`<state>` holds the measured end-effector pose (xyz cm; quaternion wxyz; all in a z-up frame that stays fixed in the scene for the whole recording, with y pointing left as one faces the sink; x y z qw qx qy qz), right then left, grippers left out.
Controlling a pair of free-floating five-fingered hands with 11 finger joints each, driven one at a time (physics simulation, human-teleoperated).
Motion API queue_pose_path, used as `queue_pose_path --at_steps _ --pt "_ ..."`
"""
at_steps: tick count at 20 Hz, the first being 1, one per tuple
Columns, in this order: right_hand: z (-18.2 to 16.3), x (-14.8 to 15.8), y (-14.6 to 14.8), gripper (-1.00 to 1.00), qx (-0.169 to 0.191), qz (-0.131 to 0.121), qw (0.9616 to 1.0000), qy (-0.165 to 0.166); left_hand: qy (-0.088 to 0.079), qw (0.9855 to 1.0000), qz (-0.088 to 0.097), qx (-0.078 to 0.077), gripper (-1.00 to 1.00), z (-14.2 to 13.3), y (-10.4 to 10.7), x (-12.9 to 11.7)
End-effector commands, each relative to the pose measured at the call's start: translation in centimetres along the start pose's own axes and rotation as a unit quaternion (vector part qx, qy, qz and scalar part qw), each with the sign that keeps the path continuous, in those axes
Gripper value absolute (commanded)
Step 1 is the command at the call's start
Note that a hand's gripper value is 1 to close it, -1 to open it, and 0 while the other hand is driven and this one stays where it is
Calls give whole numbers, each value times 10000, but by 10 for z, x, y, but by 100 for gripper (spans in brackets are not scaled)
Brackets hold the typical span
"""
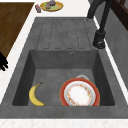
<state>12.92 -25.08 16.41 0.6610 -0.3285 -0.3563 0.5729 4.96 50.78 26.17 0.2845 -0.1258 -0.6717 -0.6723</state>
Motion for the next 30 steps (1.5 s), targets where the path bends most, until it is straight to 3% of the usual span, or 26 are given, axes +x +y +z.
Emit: queue_pose_path --at_steps 1,3,6,10,15,20,24,26,27,30 --pt "0 0 0 0 0 0 10000 0 30 9989 461 -101 -100 -6 3 -24" --pt "0 0 0 0 0 0 10000 0 42 9983 576 -125 -100 -8 7 -35" --pt "0 0 0 0 0 0 10000 0 -103 9973 731 27 -100 -1 0 -54" --pt "0 0 0 0 0 0 10000 0 -119 9952 970 -31 -100 2 0 -82" --pt "0 0 0 0 0 0 10000 0 -95 9890 1462 -197 -100 10 4 -104" --pt "0 0 0 0 0 0 10000 0 -78 9828 1814 -328 -100 10 5 -123" --pt "0 0 0 0 0 0 10000 0 -24 9798 1958 -401 -100 6 10 -141" --pt "0 0 0 0 0 0 10000 0 27 9791 2000 -366 -100 3 13 -152" --pt "0 0 0 0 0 0 10000 0 46 9796 1982 -342 -100 2 14 -156" --pt "0 0 0 0 0 0 10000 0 56 9827 1826 -290 -100 0 14 -167"
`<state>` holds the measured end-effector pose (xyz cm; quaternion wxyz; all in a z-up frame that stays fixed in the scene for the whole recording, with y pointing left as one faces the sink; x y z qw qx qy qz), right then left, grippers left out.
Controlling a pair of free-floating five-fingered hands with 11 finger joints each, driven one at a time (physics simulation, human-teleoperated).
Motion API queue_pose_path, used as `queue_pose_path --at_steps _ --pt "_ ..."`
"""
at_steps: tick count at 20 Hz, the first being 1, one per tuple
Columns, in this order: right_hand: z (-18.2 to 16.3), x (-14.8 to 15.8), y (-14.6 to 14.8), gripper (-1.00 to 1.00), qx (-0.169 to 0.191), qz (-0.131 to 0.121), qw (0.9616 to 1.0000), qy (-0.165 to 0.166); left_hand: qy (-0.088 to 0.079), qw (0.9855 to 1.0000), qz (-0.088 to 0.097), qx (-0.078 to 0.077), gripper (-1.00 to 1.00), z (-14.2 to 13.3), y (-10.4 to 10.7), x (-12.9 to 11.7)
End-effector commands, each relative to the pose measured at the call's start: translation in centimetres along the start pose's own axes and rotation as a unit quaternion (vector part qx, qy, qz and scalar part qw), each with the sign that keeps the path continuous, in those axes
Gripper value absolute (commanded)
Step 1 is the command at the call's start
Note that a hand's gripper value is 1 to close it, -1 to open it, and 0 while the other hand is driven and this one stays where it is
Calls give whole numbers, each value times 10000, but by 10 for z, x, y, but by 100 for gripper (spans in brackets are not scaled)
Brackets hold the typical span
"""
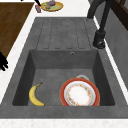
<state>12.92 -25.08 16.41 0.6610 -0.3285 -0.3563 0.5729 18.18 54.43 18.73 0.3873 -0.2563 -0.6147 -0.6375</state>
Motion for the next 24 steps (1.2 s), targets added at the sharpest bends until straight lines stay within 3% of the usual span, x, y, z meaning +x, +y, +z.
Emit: queue_pose_path --at_steps 1,4,7,8,10,17,18,19,20,22,24 --pt "0 0 0 0 0 0 10000 0 20 9998 86 169 -100 -1 4 -17" --pt "0 0 0 0 0 0 10000 0 -167 9991 102 365 -100 4 -1 -45" --pt "0 0 0 0 0 0 10000 0 -337 9987 91 381 -100 11 -2 -67" --pt "0 0 0 0 0 0 10000 0 -452 9982 203 344 -100 13 -1 -69" --pt "0 0 0 0 0 0 10000 0 -519 9973 416 311 -100 14 -1 -67" --pt "0 0 0 0 0 0 10000 0 -738 9952 565 320 -100 25 4 -57" --pt "0 0 0 0 0 0 10000 0 -803 9950 482 337 100 28 1 -55" --pt "0 0 0 0 0 0 10000 0 -959 9945 337 266 100 29 2 -52" --pt "0 0 0 0 0 0 10000 0 -986 9946 -31 318 100 28 -2 -46" --pt "0 0 0 0 0 0 10000 0 -896 9931 -614 438 100 26 -5 -39" --pt "0 0 0 0 0 0 10000 0 -858 9913 -867 502 100 27 -9 -36"
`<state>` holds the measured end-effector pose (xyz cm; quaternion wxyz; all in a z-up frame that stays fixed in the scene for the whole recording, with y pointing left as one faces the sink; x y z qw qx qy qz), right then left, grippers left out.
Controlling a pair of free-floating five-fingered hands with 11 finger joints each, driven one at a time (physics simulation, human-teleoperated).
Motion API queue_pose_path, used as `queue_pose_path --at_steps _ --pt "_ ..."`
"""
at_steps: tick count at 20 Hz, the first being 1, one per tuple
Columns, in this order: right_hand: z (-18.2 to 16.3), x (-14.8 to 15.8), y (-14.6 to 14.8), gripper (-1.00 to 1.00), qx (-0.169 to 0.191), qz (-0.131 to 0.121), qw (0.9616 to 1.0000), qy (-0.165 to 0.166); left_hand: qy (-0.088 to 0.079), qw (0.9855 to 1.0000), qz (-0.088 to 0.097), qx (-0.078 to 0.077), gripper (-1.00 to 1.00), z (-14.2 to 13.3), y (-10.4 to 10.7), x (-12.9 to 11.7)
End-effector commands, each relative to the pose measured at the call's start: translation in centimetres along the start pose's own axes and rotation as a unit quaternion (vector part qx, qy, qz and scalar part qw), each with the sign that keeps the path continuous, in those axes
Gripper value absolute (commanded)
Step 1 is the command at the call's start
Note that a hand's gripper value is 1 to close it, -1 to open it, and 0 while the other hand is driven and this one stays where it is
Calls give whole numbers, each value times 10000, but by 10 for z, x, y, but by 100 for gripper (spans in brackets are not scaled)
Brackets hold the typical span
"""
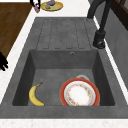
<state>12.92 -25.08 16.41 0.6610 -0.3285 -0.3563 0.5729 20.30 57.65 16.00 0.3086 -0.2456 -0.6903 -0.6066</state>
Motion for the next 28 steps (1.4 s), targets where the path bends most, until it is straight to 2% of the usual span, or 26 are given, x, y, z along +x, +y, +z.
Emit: queue_pose_path --at_steps 1,2,4,5,6,7,8,10,13,14,15,16,17,19,21,23,26,27,28 --pt "0 0 0 0 0 0 10000 0 -62 9997 -227 -17 100 2 -13 7" --pt "0 0 0 0 0 0 10000 0 -68 9997 -226 29 100 2 -14 8" --pt "0 0 0 0 0 0 10000 0 -91 9992 -375 74 100 1 -14 11" --pt "0 0 0 0 0 0 10000 0 -158 9989 -428 68 100 1 -13 9" --pt "0 0 0 0 0 0 10000 0 -206 9983 -531 127 -100 1 -12 4" --pt "0 0 0 0 0 0 10000 0 -141 9971 -664 332 -100 -2 -10 1" --pt "0 0 0 0 0 0 10000 0 -135 9963 -745 415 -100 -2 -8 -5" --pt "0 0 0 0 0 0 10000 0 -184 9958 -764 465 -100 2 -3 -18" --pt "0 0 0 0 0 0 10000 0 -223 9959 -750 449 -100 4 -4 -33" --pt "0 0 0 0 0 0 10000 0 -281 9965 -635 455 -100 7 -11 -30" --pt "0 0 0 0 0 0 10000 0 -280 9974 -463 474 -100 13 -11 -24" --pt "0 0 0 0 0 0 10000 0 -271 9979 -187 555 -100 23 0 -18" --pt "0 0 0 0 0 0 10000 0 -276 9976 -13 636 -100 20 4 -10" --pt "0 0 0 0 0 0 10000 0 -360 9968 43 719 -100 22 8 -5" --pt "0 0 0 0 0 0 10000 0 -401 9968 49 683 -100 22 18 0" --pt "0 0 0 0 0 0 10000 0 -450 9969 141 626 -100 24 22 6" --pt "0 0 0 0 0 0 10000 0 -438 9970 234 590 -100 29 24 17" --pt "0 0 0 0 0 0 10000 0 -435 9976 112 533 -100 30 10 22" --pt "0 0 0 0 0 0 10000 0 -424 9979 32 489 -100 30 5 25"
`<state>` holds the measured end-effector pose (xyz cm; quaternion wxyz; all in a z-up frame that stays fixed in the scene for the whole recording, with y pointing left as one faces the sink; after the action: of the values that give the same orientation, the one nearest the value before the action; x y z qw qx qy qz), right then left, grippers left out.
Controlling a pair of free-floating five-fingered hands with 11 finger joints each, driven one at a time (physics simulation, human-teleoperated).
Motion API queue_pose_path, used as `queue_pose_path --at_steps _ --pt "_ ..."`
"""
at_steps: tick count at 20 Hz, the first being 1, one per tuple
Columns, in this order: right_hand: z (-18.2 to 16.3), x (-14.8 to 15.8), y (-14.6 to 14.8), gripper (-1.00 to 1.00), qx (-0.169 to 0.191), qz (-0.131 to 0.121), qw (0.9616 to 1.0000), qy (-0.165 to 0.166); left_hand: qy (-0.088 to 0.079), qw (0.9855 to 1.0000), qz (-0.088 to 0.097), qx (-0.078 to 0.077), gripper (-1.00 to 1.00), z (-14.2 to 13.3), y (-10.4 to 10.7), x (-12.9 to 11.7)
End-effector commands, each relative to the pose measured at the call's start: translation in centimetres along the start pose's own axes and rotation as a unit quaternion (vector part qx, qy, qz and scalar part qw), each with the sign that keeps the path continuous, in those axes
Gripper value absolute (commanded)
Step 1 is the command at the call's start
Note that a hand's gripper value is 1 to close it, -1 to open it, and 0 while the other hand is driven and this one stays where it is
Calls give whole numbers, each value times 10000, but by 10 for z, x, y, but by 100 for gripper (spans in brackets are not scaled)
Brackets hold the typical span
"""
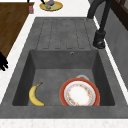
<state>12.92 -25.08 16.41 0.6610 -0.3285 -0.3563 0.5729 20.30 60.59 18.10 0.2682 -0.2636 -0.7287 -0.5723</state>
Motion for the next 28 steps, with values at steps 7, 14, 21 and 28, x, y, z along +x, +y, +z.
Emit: queue_pose_path --at_steps 7,14,21,28 --pt "0 0 0 0 0 0 10000 0 150 9997 -45 168 -100 12 -65 30" --pt "0 0 0 0 0 0 10000 0 163 9990 -146 378 -100 15 -81 -31" --pt "0 0 0 0 0 0 10000 0 41 9993 -277 232 -100 20 -99 -32" --pt "0 0 0 0 0 0 10000 0 -360 9862 -1614 46 100 21 -115 -11"
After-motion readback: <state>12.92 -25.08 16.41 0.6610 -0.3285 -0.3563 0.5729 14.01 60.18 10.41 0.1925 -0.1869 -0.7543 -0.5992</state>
